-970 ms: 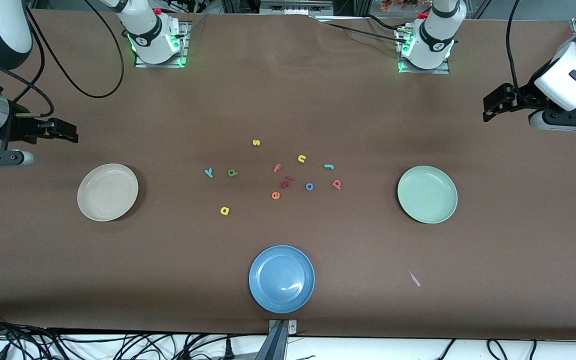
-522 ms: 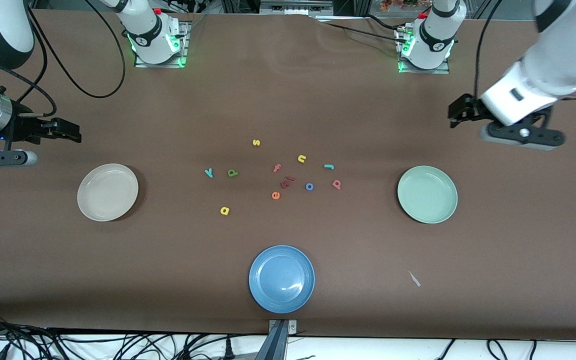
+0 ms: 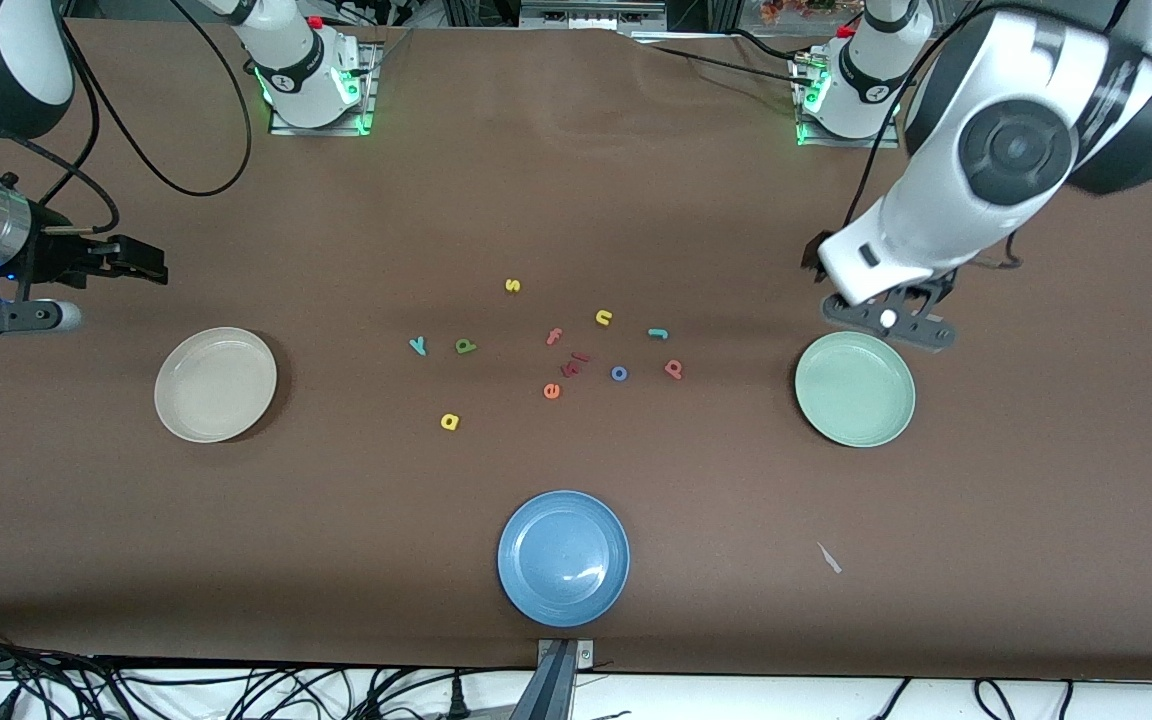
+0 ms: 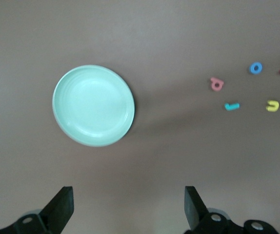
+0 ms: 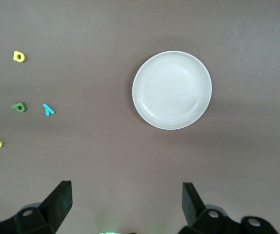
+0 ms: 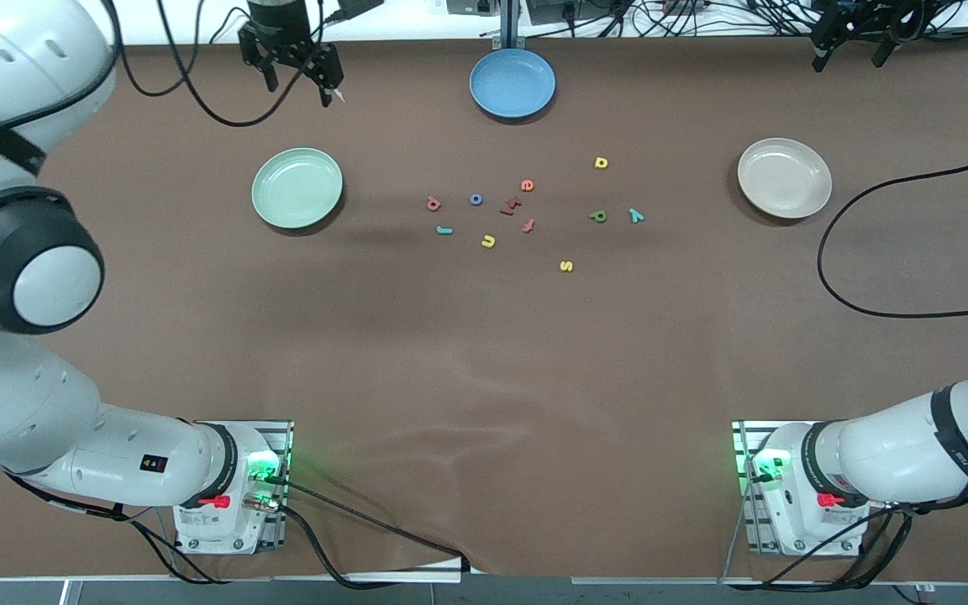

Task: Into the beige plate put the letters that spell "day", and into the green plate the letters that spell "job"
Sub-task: 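Move the right gripper toward the letters while the left gripper follows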

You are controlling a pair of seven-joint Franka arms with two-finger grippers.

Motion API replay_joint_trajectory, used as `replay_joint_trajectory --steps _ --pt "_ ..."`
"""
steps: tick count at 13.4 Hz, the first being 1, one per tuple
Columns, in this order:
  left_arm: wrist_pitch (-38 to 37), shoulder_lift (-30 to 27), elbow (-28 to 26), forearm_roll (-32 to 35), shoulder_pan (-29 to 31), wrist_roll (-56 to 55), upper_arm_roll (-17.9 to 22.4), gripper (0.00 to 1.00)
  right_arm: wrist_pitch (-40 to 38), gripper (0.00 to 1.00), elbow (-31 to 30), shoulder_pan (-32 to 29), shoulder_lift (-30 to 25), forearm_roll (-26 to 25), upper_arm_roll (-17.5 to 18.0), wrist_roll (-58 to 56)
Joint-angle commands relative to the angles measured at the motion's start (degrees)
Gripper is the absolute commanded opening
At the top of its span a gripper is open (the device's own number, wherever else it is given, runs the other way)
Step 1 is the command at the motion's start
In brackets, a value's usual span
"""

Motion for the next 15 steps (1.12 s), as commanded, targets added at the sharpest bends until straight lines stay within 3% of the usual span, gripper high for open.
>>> replay_joint_trajectory --steps 1,4,8,15 --pt "5.19 6.45 1.84 0.63 -1.7 0.15 0.18 1.0 -0.72 1.0 -0.12 2.03 -0.32 0.71 -0.01 1.1" --pt "10.72 10.14 1.84 0.63 -3.63 -0.99 0.18 1.0 0.16 1.0 -0.3 5.45 0.03 0.88 0.08 1.2" --pt "11.09 10.76 1.31 0.63 -5.22 -6.08 0.18 1.0 3.14 1.0 -1.52 7.83 1.43 3.25 0.34 2.16" --pt "11.18 11.29 0.96 0.63 -5.22 -7.23 0.18 1.0 10.62 1.0 -5.57 13.55 4.77 3.08 0.34 4.36"
